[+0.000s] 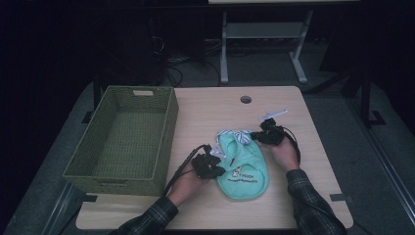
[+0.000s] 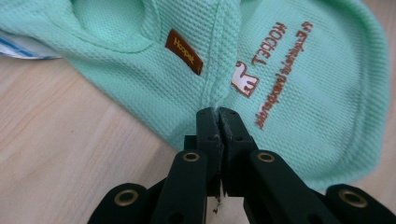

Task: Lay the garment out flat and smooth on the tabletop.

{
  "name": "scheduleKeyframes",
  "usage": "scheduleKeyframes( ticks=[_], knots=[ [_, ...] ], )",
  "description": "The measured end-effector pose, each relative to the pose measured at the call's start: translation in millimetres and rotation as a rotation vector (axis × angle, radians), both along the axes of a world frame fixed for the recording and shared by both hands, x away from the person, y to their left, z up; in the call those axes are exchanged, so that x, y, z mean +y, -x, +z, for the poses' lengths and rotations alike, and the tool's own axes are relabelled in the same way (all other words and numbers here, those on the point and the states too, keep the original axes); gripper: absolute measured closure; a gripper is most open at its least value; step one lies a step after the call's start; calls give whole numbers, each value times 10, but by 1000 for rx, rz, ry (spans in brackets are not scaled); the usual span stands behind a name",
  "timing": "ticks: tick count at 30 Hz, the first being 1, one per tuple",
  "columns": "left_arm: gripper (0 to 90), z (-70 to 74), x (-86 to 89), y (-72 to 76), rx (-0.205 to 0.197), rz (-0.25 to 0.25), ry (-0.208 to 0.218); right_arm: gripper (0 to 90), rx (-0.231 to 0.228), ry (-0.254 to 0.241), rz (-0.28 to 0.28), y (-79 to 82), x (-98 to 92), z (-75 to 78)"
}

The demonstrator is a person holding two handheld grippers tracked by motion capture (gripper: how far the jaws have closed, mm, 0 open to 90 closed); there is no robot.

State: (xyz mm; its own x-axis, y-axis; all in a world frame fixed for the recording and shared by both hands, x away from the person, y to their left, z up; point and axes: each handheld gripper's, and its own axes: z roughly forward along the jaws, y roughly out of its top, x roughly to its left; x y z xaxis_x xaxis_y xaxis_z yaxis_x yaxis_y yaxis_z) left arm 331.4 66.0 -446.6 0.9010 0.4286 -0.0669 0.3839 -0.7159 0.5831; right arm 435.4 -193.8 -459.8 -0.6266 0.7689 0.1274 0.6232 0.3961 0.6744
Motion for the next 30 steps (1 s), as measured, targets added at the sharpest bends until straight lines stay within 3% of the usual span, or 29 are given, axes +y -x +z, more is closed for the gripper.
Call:
scheduleKeyframes(
  ticks=[7,12,14,16,19,22,24,30],
  knots=[
    [879,29,102,89,9,4,17,895,-14,36,-3,-78,-20,86],
    [863,19,98,130,17,-4,32,894,-7,57,-7,-164,-6,39],
    [825,26,92,127,19,-1,51,871,-8,45,-16,-167,3,23],
    [774,53,108,121,12,4,59,806,-21,22,-24,-129,-22,54],
    [757,120,140,93,0,22,91,804,-40,-8,-25,-46,-81,110],
    [810,181,156,36,-16,36,106,856,-43,-15,-16,40,-123,144],
    [892,212,154,-21,-17,42,115,896,-48,-21,-8,129,-164,157],
    [897,239,99,-207,-38,77,93,898,-59,-45,6,391,-259,178]
  ],
)
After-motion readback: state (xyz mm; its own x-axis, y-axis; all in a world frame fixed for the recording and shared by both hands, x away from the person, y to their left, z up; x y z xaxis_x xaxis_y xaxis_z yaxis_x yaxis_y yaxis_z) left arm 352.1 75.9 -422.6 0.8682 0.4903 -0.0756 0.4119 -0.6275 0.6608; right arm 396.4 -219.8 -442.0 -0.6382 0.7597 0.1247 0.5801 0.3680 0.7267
